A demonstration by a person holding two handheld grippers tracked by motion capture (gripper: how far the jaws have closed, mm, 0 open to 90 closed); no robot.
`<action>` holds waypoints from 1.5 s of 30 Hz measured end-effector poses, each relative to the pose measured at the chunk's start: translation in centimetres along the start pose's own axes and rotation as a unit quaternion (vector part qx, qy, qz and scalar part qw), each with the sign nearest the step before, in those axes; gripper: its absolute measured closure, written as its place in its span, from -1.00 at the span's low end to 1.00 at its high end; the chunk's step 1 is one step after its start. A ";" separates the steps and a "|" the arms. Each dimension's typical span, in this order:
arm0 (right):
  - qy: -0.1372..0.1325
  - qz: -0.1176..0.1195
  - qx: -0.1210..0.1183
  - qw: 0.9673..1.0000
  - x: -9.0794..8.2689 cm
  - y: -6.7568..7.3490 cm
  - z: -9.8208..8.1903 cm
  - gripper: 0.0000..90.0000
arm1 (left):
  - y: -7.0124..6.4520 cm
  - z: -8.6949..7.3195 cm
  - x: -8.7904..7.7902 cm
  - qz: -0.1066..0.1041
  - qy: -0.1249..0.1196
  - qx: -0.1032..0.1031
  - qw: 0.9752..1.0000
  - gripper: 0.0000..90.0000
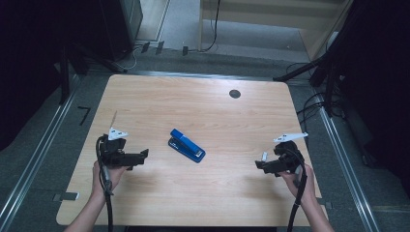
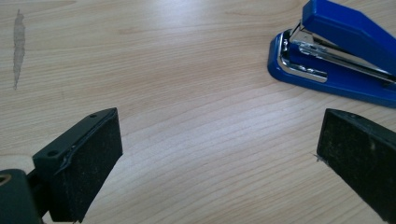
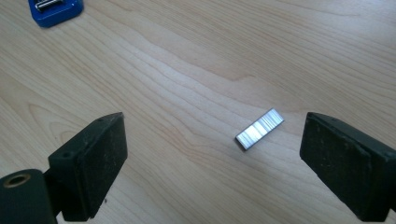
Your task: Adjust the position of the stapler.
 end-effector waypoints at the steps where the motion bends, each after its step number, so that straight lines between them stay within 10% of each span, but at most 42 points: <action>1: 0.002 0.002 -0.001 1.000 0.1 0.1 0.0 -0.83 | 0.1 0.0 0.2 0.000 0.001 -0.002 1.000 -0.99; 28: 0.022 0.038 -0.069 0.997 2.4 6.9 2.2 -0.95 | -0.2 -0.2 0.4 0.005 0.025 0.015 1.000 -1.00; 45: 0.044 0.075 -0.125 0.988 9.6 13.4 4.1 -0.27 | 0.3 -0.7 0.6 -0.003 0.026 0.013 1.000 -1.00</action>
Point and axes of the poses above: each handheld gripper's, and its own axes: x roughly forward along the jaws, z roughly out of its top, y roughly to its left, the point moved 2 cm from there along x, roughly forward along the jaws, and after that the axes turned 14 degrees about x, right-handed, at the moved point
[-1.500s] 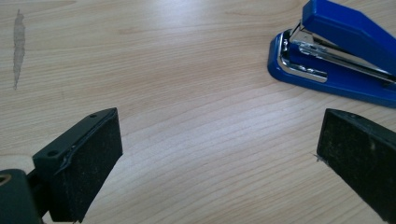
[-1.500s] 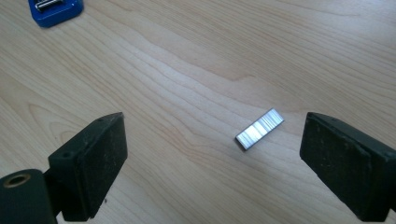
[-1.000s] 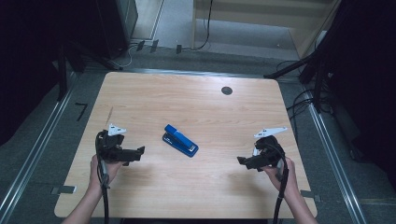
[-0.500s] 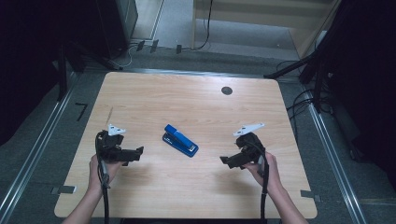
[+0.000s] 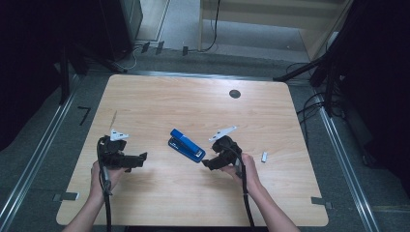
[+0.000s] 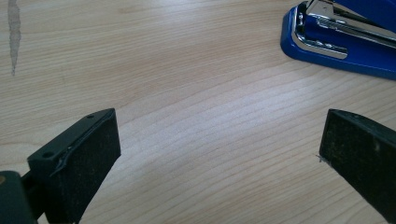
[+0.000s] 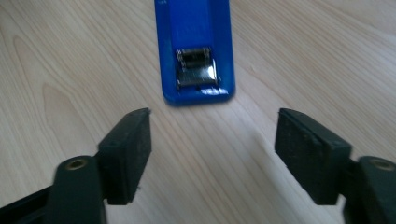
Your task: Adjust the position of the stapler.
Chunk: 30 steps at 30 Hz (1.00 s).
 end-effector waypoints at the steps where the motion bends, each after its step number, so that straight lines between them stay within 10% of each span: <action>1: 0.002 0.003 -0.001 1.000 0.3 0.2 0.2 -0.22 | 0.0 0.0 0.0 0.002 0.001 0.000 1.000 -1.00; 12: -0.013 0.004 -0.006 1.000 2.0 1.5 2.8 0.27 | -0.1 0.0 0.1 -0.003 0.002 0.001 1.000 -1.00; 30: -0.005 -0.013 -0.005 1.000 2.7 2.5 3.2 0.48 | -0.3 0.0 0.1 -0.010 0.005 -0.001 1.000 -1.00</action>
Point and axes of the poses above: each handheld gripper's, and its own axes: x roughly forward along the jaws, z roughly out of its top, y roughly to its left, the point moved 2 cm from there along x, roughly forward along the jaws, and after that the axes turned 14 degrees about x, right-handed, at the moved point
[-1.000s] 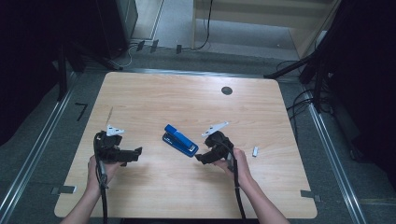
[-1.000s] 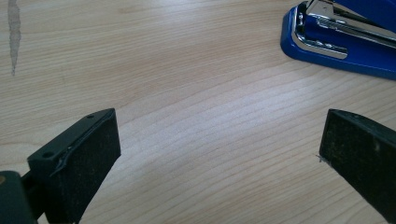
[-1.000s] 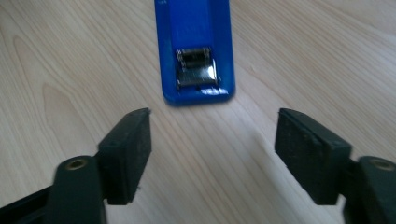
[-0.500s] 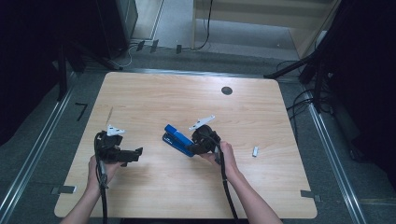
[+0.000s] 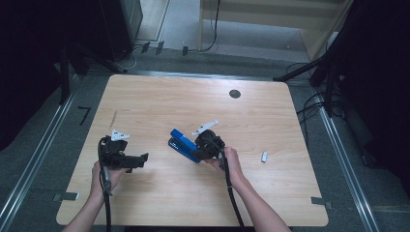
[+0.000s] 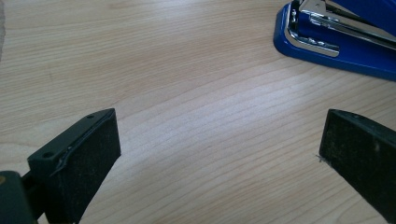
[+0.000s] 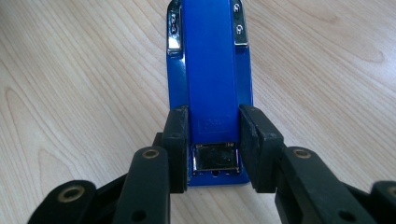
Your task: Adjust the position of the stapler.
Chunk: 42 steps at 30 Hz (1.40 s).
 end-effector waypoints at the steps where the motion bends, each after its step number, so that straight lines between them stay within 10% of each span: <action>1: 0.000 -0.001 0.000 1.000 0.0 0.1 0.0 0.48 | 0.0 0.0 0.0 0.001 0.000 0.001 1.000 -1.00; 22: -0.008 -0.003 0.036 0.999 -0.5 1.4 -1.5 0.45 | -0.8 0.5 0.3 -0.004 0.007 0.006 1.000 -1.00; 42: 0.016 0.045 0.036 0.998 -0.1 4.1 -2.9 0.37 | -3.4 1.2 0.7 -0.032 0.006 0.001 0.999 -1.00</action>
Point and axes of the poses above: each handheld gripper's, and its own axes: x roughly forward along the jaws, z roughly out of its top, y roughly to its left, the point moved 2 cm from there along x, roughly forward along the jaws, and after that the axes turned 14 degrees about x, right-handed, at the moved point
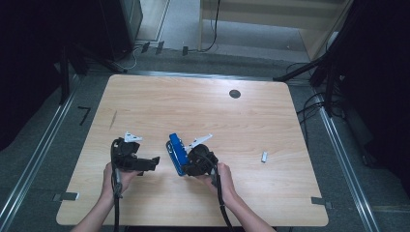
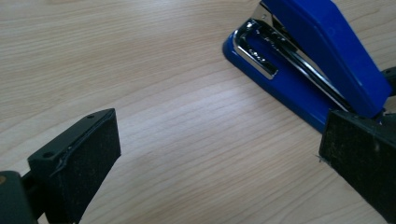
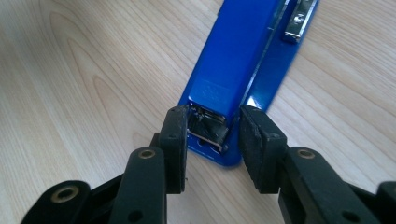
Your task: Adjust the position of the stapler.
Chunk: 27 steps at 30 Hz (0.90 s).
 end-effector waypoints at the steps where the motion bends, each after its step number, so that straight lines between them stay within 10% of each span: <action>1: 0.000 -0.001 0.000 1.000 -0.4 -0.2 -0.1 0.32 | -0.2 0.1 0.0 0.000 0.000 0.001 1.000 -1.00; 16: -0.026 -0.075 0.032 0.996 -7.9 -5.3 -2.7 -0.36 | -2.4 2.1 1.6 0.018 -0.002 -0.009 1.000 -1.00; 27: -0.078 -0.117 0.107 0.984 -12.9 -10.9 -5.9 -0.59 | -3.6 3.7 3.4 0.014 0.005 -0.010 1.000 -1.00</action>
Point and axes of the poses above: each handheld gripper's, and its own axes: x roughly forward along the jaws, z roughly out of its top, y roughly to its left, the point moved 2 cm from there along x, roughly forward along the jaws, and after that the axes turned 14 degrees about x, right-handed, at the moved point
